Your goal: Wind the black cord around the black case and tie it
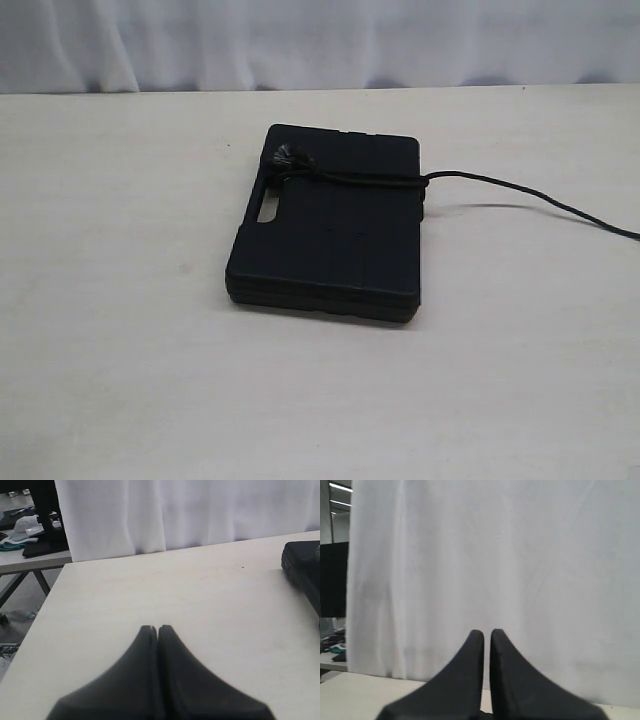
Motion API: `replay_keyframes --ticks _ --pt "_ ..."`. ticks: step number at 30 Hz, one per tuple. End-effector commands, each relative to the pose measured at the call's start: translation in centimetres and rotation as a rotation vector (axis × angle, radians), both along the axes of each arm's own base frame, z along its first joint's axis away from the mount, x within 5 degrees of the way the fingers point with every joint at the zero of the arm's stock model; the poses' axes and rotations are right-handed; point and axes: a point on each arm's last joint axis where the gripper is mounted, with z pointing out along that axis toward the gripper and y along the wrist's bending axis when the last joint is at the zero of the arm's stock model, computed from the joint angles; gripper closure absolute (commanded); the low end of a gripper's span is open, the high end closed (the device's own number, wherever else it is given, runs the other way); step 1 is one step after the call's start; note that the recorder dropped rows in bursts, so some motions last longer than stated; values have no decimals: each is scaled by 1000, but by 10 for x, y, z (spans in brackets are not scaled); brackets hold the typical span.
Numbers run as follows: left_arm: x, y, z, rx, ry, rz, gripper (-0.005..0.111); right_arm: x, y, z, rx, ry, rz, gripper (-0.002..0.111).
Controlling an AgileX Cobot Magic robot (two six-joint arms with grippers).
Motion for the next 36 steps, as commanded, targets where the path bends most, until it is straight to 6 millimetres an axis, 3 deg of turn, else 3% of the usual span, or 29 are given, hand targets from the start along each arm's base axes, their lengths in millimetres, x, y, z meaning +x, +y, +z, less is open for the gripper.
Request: replay_keyframes --ticks 1,12,36 --pt "0 0 -1 -6 -3 7 107 10 -9 -14 -84 -13 -157 104" --pt "0 0 -1 -6 -3 7 107 37 -4 -92 -173 -14 -174 104" --pt "0 0 -1 -6 -3 7 107 38 -7 -125 -251 341 -177 104"
